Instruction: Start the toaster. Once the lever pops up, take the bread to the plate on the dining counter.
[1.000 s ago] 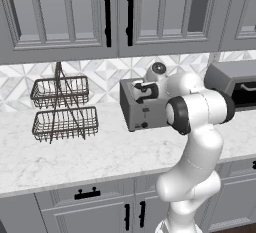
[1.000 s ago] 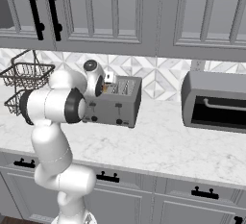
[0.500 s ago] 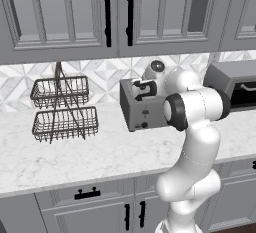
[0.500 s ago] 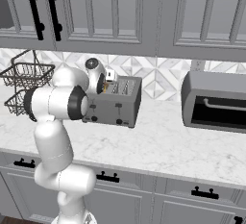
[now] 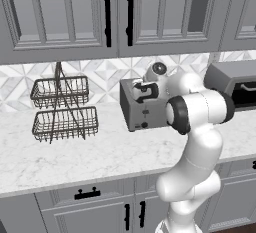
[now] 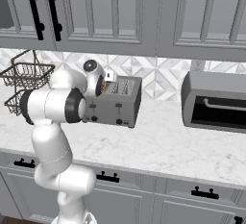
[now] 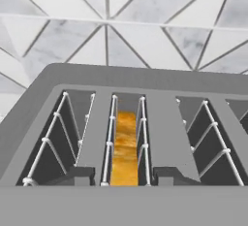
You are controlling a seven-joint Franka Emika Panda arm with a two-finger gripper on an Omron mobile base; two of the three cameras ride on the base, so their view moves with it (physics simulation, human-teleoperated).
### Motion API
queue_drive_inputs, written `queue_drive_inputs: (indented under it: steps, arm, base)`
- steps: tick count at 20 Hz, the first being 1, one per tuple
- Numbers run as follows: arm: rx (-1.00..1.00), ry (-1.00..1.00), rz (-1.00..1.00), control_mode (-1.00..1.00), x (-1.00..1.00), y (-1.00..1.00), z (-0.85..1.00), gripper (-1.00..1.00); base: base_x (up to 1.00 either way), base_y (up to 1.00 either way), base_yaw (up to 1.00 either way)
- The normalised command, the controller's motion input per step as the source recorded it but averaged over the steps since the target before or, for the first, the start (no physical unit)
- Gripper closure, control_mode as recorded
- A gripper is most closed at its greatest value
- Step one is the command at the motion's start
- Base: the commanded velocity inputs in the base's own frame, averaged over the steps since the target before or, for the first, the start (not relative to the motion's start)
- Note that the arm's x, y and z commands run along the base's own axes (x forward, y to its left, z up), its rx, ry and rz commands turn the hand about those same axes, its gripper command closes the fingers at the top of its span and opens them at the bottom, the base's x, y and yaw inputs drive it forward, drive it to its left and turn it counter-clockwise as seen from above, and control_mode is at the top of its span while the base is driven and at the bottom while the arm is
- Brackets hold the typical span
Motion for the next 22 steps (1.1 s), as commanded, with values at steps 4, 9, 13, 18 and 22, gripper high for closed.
queue_drive_inputs:
  steps: [4,9,13,18,22]
  arm:
    - [0.0,-0.13,0.0,-1.0,-0.15,-0.01,0.0,1.0]
    - [0.0,-0.17,0.0,-1.0,-0.05,0.0,0.0,1.0]
    - [0.0,-0.14,0.0,-1.0,-0.08,0.0,0.19,1.0]
    - [0.0,-0.07,0.0,-1.0,-0.23,0.0,0.53,1.0]
    - [0.0,0.0,0.0,-1.0,-0.18,0.0,0.75,1.0]
  base:
    - [0.0,0.0,0.0]
    - [0.0,0.0,0.0]
    - [0.0,0.0,0.0]
    - [0.0,0.0,0.0]
    - [0.0,0.0,0.0]
